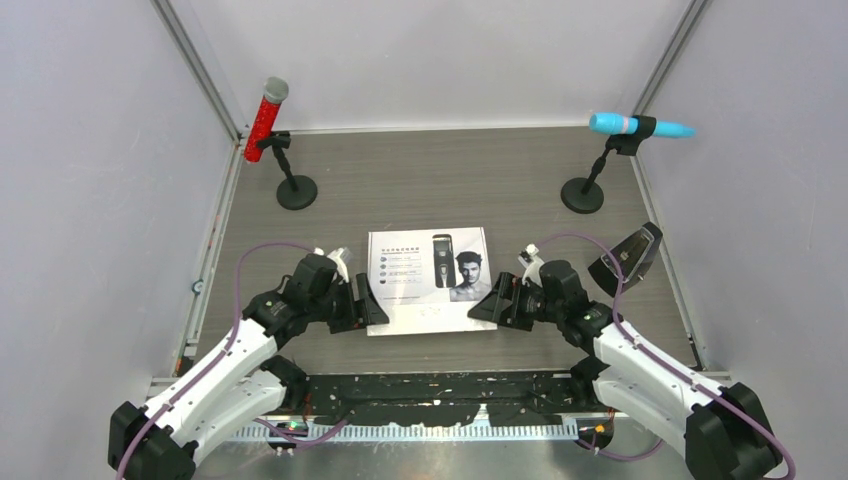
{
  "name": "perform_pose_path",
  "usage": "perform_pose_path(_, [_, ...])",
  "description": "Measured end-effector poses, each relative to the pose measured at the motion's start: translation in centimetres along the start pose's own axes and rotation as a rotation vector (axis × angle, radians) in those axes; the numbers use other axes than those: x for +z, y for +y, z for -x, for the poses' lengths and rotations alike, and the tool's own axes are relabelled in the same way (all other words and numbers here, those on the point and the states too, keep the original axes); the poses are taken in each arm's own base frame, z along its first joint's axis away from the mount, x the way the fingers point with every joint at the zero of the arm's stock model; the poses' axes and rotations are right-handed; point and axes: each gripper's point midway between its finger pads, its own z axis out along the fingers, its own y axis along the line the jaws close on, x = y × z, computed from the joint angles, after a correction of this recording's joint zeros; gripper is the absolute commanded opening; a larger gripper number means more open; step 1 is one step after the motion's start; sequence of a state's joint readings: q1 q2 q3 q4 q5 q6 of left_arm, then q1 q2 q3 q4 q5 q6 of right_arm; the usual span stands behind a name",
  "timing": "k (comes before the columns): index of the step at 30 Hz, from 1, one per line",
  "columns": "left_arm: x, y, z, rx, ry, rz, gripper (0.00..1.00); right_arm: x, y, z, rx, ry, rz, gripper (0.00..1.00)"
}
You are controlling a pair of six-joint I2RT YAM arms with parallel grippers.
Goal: Sort the hair-cutting tools
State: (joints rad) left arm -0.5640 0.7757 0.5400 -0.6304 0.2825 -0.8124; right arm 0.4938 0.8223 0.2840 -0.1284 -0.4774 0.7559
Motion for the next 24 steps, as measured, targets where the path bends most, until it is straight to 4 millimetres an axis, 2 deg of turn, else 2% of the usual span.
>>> perform_pose_path(17, [0.1,-0.2,-0.1,-0.018,0.008,-0.002,0.68,-0.1,-0.2,-0.3,0.001,0.007,-0.007,0.87])
perform_pose_path(24, [-0.4,-1.9,-0.2,-0.011,0.021,-0.044,0.68,-0.2,0.1,0.1,-0.001,0.000,-0.005,0.87])
